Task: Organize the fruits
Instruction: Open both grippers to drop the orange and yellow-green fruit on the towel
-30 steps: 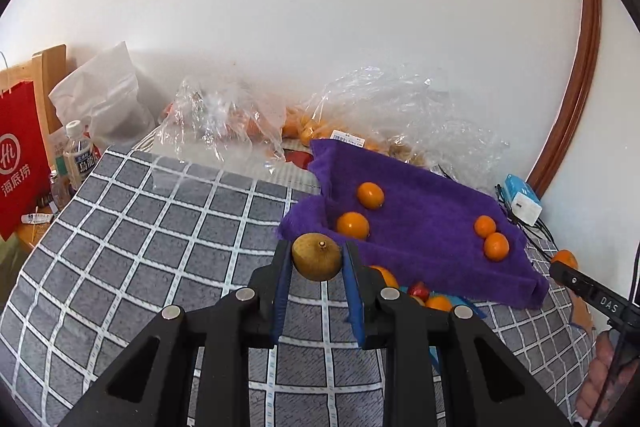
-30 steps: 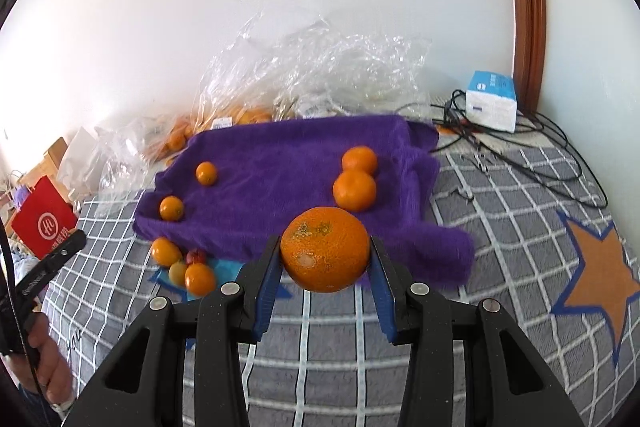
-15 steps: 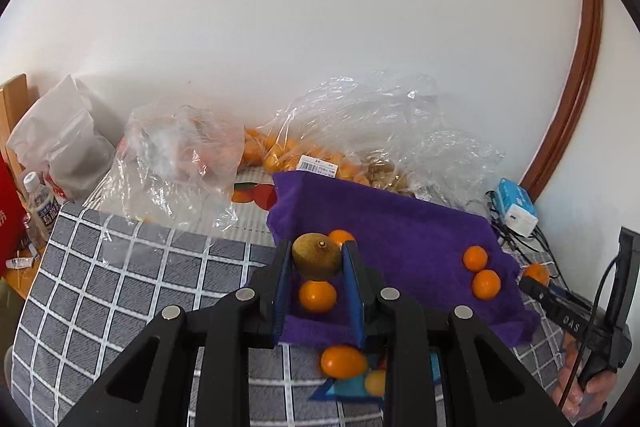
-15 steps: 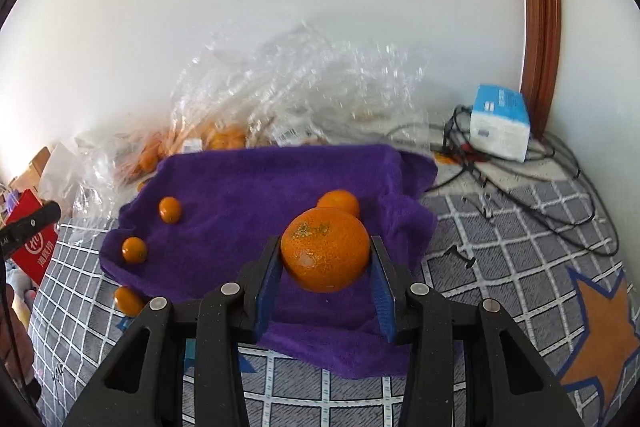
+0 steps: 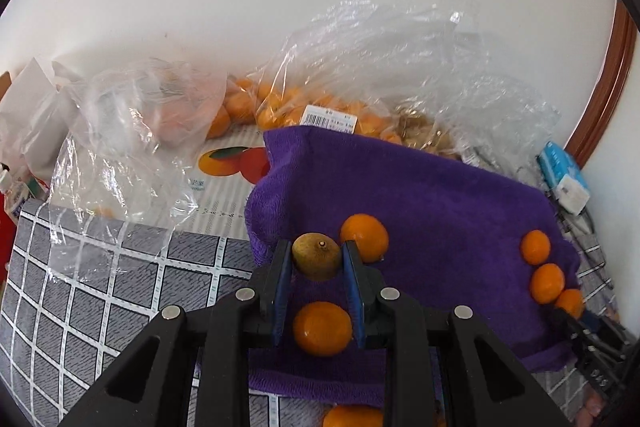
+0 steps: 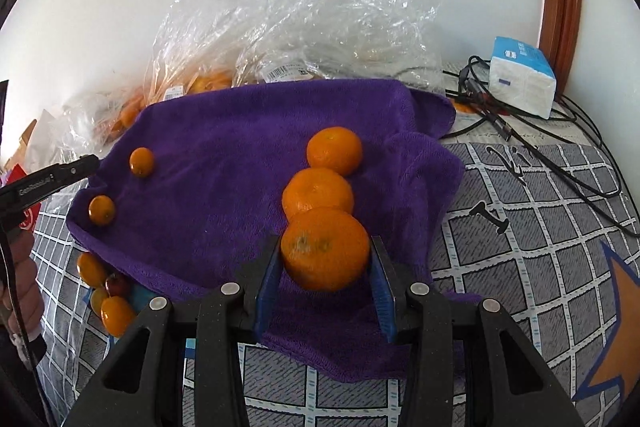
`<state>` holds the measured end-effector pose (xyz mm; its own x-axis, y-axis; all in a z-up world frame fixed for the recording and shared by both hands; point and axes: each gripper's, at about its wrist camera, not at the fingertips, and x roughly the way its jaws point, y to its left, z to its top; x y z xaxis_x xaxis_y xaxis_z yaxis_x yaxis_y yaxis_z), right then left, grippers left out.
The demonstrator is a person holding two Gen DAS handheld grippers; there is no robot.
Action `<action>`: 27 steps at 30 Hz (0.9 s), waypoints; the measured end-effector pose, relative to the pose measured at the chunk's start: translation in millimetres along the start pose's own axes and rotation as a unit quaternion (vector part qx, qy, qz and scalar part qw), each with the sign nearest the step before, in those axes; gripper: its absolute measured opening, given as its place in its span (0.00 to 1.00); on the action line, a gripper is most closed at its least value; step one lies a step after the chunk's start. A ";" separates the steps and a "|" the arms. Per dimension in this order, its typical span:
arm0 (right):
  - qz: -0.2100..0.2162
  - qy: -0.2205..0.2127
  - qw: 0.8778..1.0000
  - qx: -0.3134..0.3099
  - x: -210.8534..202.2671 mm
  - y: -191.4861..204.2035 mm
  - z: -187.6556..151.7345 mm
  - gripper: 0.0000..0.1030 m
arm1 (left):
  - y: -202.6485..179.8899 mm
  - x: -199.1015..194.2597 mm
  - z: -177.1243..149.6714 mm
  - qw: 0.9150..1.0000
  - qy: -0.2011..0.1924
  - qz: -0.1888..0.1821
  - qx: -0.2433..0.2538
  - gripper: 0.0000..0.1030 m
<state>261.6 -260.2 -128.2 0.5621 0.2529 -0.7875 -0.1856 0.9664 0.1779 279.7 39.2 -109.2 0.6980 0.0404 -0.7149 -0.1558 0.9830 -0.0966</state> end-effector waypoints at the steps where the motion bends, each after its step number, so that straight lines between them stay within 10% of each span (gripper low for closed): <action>1: -0.002 -0.001 1.000 -0.001 -0.1 0.7 0.1 0.41 | -2.9 2.9 -1.7 1.000 0.001 0.008 0.009 0.23; 27: -0.035 -0.033 0.998 0.042 -44.5 3.5 -2.2 0.60 | -19.6 -4.5 -5.5 0.999 0.020 -0.015 0.044 0.33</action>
<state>234.2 -268.1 -93.8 0.6231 0.1854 -0.7599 -0.0774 0.9814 0.1759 275.8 18.7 -107.9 0.6731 0.0049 -0.7395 -0.0721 0.9956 -0.0590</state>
